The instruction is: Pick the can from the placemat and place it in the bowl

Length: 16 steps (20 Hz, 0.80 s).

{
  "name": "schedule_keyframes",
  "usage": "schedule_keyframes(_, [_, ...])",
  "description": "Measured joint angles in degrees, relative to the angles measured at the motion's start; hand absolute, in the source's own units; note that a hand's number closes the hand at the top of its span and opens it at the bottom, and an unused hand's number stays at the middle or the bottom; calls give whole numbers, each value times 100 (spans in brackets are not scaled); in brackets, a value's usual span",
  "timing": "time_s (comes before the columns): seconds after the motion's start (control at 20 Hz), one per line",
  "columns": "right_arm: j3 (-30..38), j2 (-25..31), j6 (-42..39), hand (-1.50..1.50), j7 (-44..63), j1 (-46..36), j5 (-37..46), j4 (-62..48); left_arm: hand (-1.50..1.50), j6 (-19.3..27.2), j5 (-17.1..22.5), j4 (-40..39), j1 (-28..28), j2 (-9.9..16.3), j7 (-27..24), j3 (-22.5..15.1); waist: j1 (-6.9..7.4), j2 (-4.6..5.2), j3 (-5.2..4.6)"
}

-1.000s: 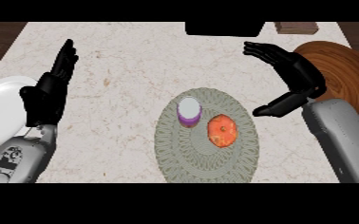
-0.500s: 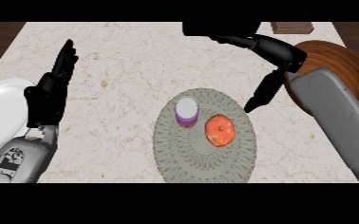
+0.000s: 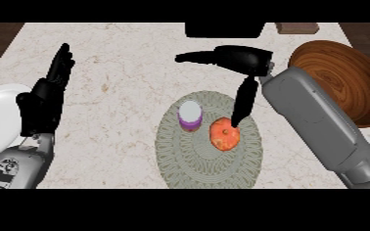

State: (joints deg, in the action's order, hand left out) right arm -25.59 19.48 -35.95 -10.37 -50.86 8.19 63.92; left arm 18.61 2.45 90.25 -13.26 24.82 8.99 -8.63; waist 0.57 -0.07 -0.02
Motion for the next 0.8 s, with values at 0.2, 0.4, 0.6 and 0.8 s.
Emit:
schedule_keyframes(0.2, [-224,-269,-115,-150,279,26,374,88,0,-55,-67,-30,-36,-102,29,47,-20,2,0])
schedule_keyframes(0.4, [-476,-465,-151,-150,543,114,834,61,0,-160,-90,-83,3,-152,-67,134,-23,5,0])
schedule_keyframes(0.6, [-584,-672,-146,-150,751,232,1261,-51,0,-236,-146,-198,-45,-244,-86,223,-29,8,1])
schedule_keyframes(0.8, [-472,-889,-145,-150,728,299,1654,-246,0,-320,-282,-104,-5,-339,-28,282,-23,9,2])
